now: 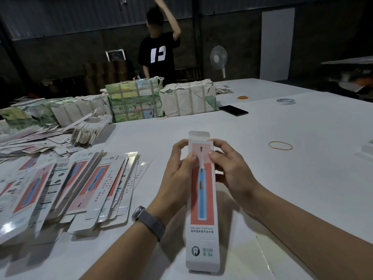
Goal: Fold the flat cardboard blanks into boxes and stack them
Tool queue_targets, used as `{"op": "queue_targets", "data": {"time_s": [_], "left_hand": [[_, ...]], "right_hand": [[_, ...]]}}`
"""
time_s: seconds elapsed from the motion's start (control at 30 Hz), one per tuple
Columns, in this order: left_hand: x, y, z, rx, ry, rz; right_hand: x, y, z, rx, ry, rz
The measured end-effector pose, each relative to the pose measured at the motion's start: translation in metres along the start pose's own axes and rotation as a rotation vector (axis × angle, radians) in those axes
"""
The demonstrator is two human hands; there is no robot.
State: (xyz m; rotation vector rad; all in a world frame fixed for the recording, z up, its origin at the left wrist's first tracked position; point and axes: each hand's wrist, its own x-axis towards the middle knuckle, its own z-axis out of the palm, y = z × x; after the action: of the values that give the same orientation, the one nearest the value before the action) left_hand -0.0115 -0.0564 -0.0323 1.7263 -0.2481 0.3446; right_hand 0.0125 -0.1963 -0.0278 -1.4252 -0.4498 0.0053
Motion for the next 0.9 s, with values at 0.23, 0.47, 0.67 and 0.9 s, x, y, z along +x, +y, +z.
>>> {"op": "queue_targets", "data": {"time_s": [0.23, 0.47, 0.67, 0.9], "left_hand": [[-0.0006, 0.0023, 0.0003, -0.021, -0.033, 0.002], [-0.0014, -0.0009, 0.0008, -0.036, -0.036, -0.029], [-0.0003, -0.0014, 0.0006, -0.011, -0.043, -0.031], [-0.0022, 0.0, 0.0019, 0.041, -0.081, -0.024]], "right_hand": [[0.0009, -0.0013, -0.0018, 0.043, 0.07, -0.042], [0.0009, -0.0004, -0.0028, 0.04, 0.121, -0.136], [0.0011, -0.0001, -0.0033, 0.049, 0.129, -0.136], [0.0018, -0.0027, -0.0035, 0.033, 0.127, -0.075]]}}
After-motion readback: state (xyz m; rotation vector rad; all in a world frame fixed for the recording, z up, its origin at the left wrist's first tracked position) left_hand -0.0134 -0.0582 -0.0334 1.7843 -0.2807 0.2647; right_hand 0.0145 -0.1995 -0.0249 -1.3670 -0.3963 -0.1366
